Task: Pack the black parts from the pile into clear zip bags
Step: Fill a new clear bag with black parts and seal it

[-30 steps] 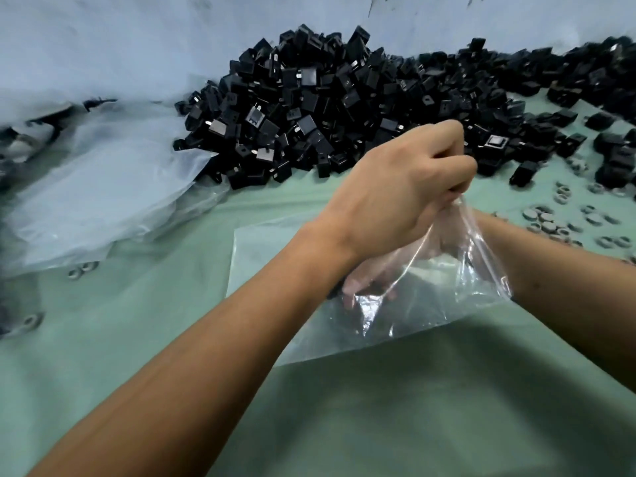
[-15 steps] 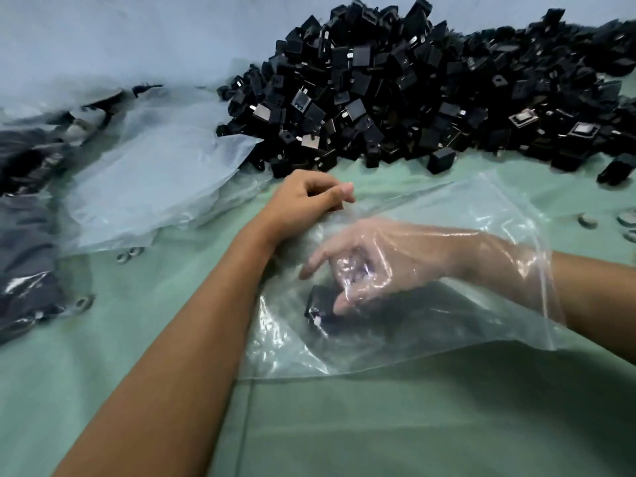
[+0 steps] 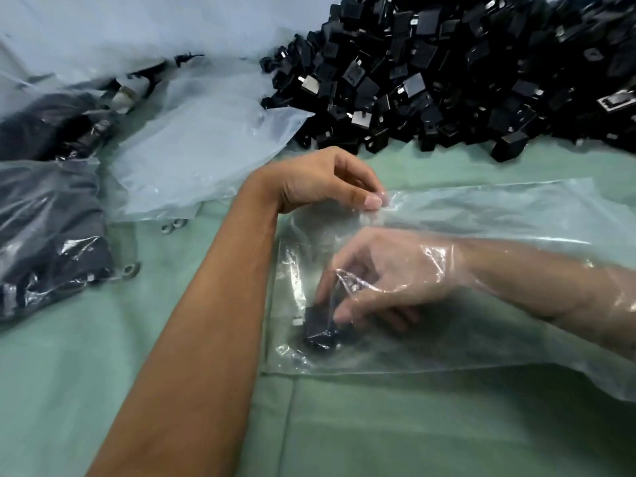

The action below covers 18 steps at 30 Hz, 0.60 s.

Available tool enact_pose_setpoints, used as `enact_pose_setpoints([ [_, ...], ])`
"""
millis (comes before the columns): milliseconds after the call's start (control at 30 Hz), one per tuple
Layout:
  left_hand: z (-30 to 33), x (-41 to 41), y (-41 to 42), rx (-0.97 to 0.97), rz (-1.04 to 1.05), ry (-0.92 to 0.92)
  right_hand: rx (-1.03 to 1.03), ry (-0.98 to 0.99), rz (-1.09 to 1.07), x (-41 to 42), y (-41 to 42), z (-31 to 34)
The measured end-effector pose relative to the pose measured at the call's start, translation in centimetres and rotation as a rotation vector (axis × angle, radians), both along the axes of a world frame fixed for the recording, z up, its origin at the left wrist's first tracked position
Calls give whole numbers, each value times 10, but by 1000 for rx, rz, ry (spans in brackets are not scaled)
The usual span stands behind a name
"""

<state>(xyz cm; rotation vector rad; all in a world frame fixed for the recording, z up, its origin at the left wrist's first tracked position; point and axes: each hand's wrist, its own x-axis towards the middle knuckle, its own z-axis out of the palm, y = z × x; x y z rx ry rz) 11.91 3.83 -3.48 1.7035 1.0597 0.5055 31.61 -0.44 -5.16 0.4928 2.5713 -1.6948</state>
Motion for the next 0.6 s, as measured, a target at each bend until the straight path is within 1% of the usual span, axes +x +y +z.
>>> enact_pose_setpoints([
  [33,0,-5,1,-3,5,6,122,11,12,-1,-3,4],
  [100,0,-7,0,0,32,14,292,-4,23,-5,-11,8],
  [200,0,-4,-1,34,27,60,423,-59,-11,-10,-22,6],
  [267,0,-3,-3,26,31,23,464,-13,15,-13,-26,2],
  [367,2,-9,-8,-72,46,-72,459,107,41,-19,-31,2],
  [433,3,-17,-9,-95,-3,-61,481,183,47,-22,-32,1],
  [500,2,-24,-8,-119,-67,-59,518,165,56,-25,-33,0],
  [600,0,-25,-8,-149,-102,-60,587,132,70,-26,-33,-2],
])
